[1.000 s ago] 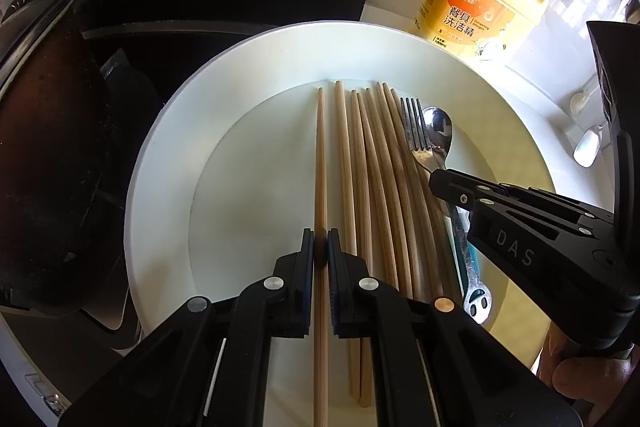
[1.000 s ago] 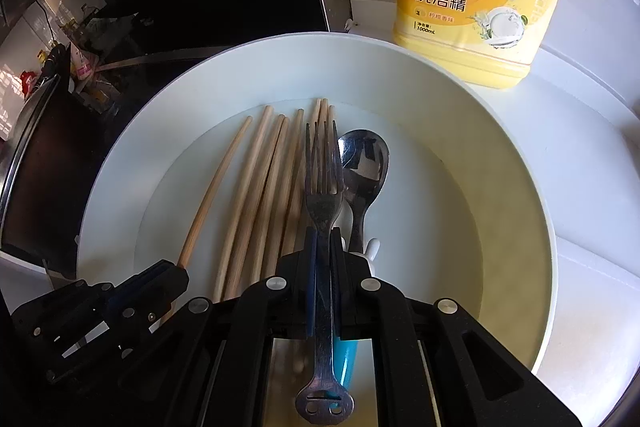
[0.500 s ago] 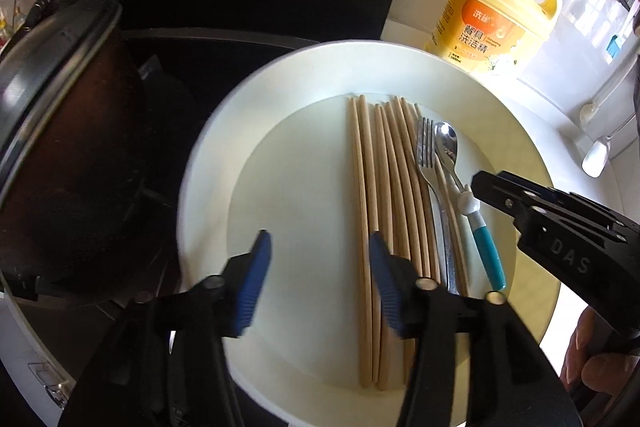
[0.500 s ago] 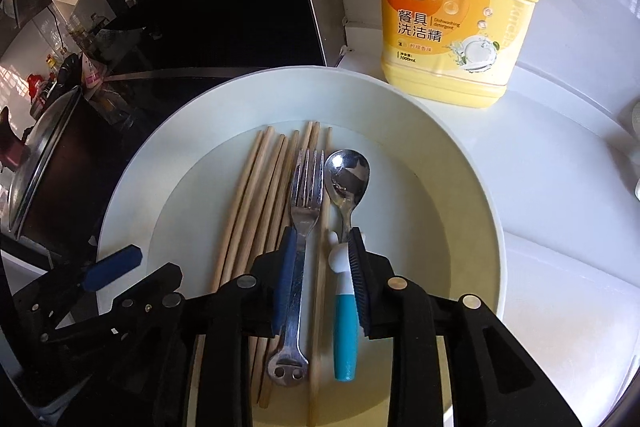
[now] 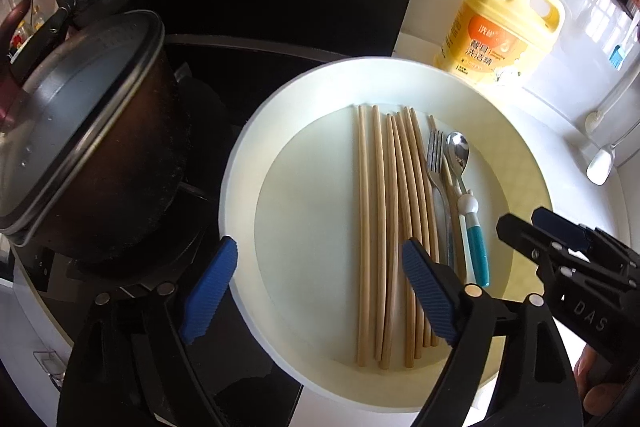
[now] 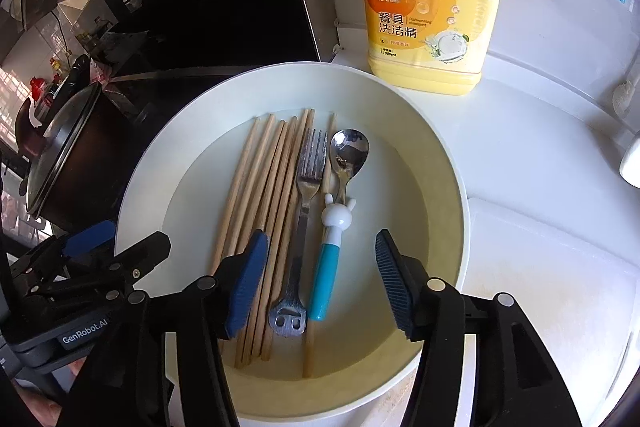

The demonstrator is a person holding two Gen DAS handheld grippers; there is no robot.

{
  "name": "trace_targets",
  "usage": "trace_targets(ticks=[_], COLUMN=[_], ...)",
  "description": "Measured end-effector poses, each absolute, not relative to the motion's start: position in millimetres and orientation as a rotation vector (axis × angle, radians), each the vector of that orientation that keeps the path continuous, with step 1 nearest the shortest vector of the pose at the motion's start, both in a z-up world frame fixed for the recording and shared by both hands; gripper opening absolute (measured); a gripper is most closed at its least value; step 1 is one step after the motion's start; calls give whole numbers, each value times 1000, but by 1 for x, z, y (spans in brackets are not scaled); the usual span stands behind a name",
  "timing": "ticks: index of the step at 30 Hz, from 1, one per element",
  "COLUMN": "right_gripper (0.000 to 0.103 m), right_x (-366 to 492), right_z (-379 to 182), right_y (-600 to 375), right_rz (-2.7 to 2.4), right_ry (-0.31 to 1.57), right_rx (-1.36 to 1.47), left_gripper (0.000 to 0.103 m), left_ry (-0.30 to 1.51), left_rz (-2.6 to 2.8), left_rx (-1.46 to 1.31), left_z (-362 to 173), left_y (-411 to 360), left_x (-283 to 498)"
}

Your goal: Organize utensils

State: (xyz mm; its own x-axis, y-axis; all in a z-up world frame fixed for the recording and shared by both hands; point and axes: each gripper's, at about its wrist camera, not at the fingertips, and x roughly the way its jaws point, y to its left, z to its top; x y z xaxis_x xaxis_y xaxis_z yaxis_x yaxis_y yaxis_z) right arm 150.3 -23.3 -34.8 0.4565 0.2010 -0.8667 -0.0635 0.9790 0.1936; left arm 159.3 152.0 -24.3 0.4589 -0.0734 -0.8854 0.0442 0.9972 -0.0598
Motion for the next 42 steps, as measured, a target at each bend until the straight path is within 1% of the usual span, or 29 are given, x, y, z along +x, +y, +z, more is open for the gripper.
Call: trace_targets(ticks=[4,7,12,42], right_gripper=[62,62,64,64], right_x=[145,143,139,130], right_z=[-32,-32,-29,-20], right_y=[-22,-21,-21,-17], right_rz=[155,140,112,92], right_ry=[1104,1119,1130,1151], right_rx=[132,124,122,136], left_gripper=[89,94,96,96], left_ry=[1091,1095,1098,1090], left_rz=[-52,-42,-28,-12], left_rx=[-39,-49,-46,-39], left_z=[-17,-12,-6,12], left_y=[154,155,153,155], left_x=[157,156,153,145])
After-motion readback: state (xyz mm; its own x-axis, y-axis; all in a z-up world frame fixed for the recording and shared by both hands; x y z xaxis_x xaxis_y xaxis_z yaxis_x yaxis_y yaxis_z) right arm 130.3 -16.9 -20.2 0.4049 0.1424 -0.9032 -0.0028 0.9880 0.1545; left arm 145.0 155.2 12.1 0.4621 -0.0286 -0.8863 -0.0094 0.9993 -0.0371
